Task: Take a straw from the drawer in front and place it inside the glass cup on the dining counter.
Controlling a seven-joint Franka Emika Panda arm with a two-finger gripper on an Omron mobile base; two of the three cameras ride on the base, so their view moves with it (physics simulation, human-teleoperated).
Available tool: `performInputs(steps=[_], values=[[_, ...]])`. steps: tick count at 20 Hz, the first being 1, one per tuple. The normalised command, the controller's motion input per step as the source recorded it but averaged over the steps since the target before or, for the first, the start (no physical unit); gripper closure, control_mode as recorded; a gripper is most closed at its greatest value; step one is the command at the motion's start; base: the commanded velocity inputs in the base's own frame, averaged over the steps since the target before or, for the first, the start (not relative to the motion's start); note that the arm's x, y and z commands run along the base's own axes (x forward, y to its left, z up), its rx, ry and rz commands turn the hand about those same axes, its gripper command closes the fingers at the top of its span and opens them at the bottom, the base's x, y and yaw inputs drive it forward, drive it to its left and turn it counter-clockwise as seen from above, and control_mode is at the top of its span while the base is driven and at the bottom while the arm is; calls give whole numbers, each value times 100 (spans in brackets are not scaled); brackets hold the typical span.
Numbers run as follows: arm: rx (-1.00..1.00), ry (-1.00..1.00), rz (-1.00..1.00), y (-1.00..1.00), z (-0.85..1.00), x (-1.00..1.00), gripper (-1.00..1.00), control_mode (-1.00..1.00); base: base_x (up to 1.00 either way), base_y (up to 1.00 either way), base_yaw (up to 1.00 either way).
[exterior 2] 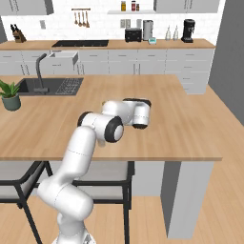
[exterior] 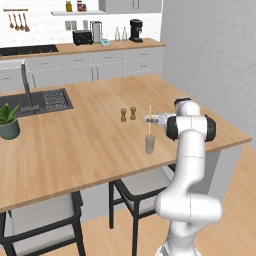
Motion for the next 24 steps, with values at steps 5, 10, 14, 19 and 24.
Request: performInputs(steps=[5,10,14,19,24], values=[[-5,0,0,5,-2,0,100,-100,0,0,0],[-1,0,0,0,-2,0,100,-100,0,0,0],[2,0,0,-5,14,-2,100,-100,0,0,0],[4,-1,0,0,44,0,100,-100,0,0,0],[0,-7,3,0,12,-28,100,-100,0,0,0]])
